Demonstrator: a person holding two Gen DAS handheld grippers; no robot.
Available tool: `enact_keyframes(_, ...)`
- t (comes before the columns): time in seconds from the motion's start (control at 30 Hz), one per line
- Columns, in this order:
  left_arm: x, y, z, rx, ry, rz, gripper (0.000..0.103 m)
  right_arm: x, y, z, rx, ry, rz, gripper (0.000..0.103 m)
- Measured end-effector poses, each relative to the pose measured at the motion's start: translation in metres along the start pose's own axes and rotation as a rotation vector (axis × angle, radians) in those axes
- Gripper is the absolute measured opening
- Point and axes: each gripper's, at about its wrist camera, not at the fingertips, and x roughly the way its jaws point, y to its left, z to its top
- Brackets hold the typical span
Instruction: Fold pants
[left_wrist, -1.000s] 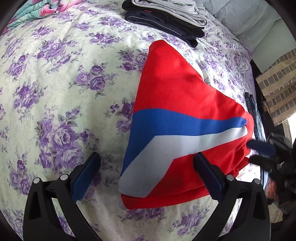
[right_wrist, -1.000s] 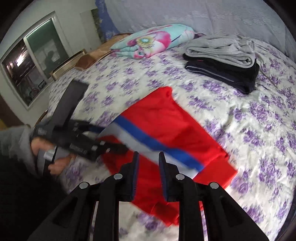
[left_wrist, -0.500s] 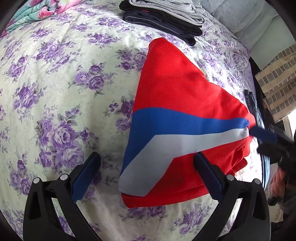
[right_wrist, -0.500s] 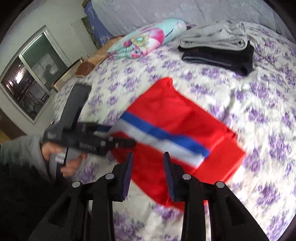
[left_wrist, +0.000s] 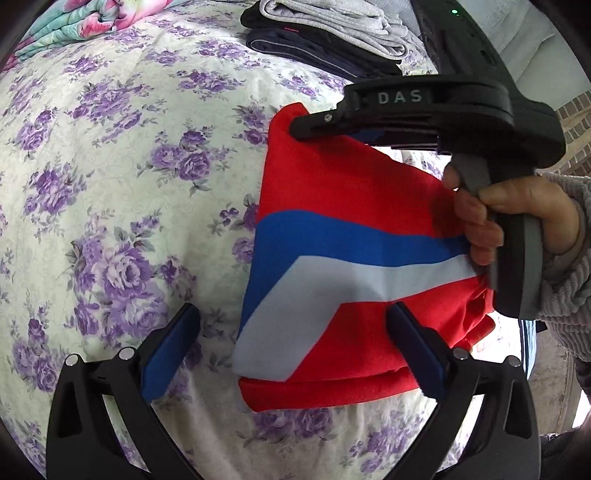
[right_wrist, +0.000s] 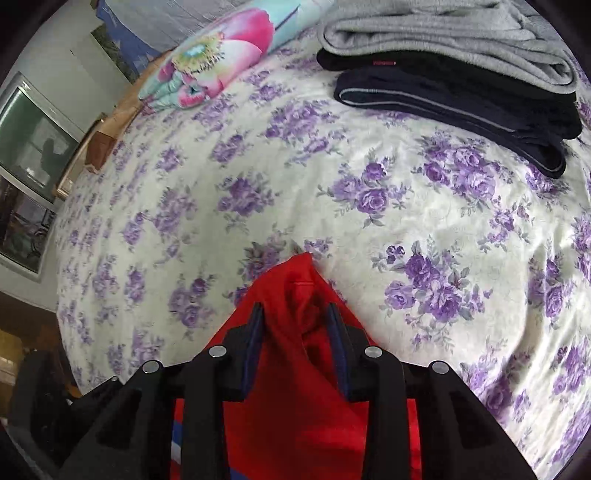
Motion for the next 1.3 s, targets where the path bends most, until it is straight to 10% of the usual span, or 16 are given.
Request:
enact_keyframes(0.2, 0.0, -0.002, -0.001, 0.012, 0.005, 0.009, 0.099, -0.056, 0.015, -0.017, -0.06, -0.148, 0.031, 0.036)
enact_keyframes(0.37, 0.004, -0.004, 0.004, 0.008, 0.012, 0.016, 0.099, -0.037, 0.01, -0.057, -0.042, -0.045, 0.017, 0.047)
enact_keyframes(0.57, 0.007, -0.011, 0.008, 0.011, 0.027, 0.04, 0.099, -0.081, 0.001, -0.062, 0.073, -0.22, 0.097, 0.047)
enact_keyframes(0.9, 0.003, -0.02, 0.028, 0.013, 0.021, 0.087, 0.098, -0.141, -0.077, -0.167, 0.27, -0.262, -0.031, 0.068)
enact_keyframes(1.3, 0.0, -0.03, 0.032, 0.053, -0.028, 0.136, 0.098, -0.121, -0.069, -0.148, 0.223, -0.302, 0.022, 0.051)
